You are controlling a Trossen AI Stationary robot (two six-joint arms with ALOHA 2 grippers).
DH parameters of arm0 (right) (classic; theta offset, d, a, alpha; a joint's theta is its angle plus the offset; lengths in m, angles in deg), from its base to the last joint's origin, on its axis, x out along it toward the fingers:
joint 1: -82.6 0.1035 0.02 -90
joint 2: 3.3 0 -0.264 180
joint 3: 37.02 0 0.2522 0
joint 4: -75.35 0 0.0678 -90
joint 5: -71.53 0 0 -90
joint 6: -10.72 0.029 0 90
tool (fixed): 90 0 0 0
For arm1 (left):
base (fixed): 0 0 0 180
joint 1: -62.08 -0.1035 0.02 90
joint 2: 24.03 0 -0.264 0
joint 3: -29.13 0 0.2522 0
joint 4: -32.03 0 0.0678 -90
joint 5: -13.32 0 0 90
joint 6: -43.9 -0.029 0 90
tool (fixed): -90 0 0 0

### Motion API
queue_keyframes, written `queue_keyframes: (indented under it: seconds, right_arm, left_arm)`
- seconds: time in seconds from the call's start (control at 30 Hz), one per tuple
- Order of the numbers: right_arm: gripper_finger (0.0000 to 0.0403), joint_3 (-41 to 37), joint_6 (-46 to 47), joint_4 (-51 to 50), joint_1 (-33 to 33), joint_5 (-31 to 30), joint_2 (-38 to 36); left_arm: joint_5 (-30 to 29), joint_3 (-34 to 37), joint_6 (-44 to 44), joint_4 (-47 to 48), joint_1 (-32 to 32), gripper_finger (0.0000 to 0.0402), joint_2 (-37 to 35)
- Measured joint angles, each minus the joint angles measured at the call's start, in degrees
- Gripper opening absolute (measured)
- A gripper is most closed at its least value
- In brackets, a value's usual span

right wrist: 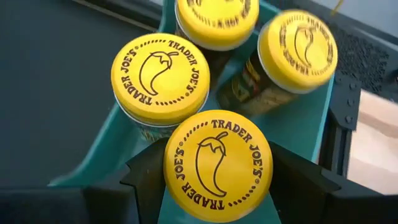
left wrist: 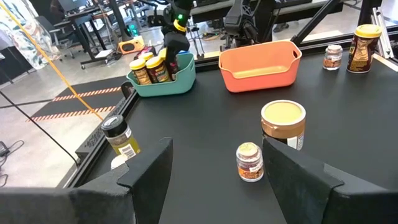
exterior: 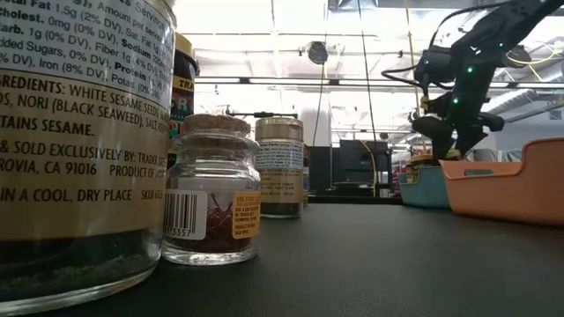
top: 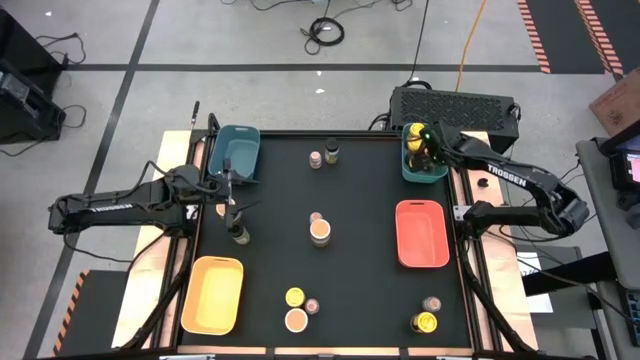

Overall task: Sort spices by type
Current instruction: Put the yellow spice bottle into the green bin

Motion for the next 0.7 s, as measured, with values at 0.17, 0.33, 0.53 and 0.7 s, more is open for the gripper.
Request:
queue_keyframes:
  seconds: [0.17,0.33,0.53,0.7]
  right_arm:
    - [0.0226,-1.88,0.99,2.46,0.00,-0.42,-0.07]
    - [0.0227,-3.11,1.27,3.45,0.00,-0.72,-0.22]
    - [0.0234,-3.18,0.59,4.23,0.00,-0.21,-0.15]
    - [0.0259,-3.41,0.38,3.89,-0.05,0.32,-0.01]
  left_arm:
    - [0.00,0.00,0.00,-0.02,0.00,0.0251,0.02]
    - [0.00,0.00,0.04,0.00,0.00,0.0251,0.04]
    - [0.00,0.00,0.07,0.02,0.00,0.0251,0.02]
    - [0.00,0.00,0.09,0.02,0.00,0.0251,0.02]
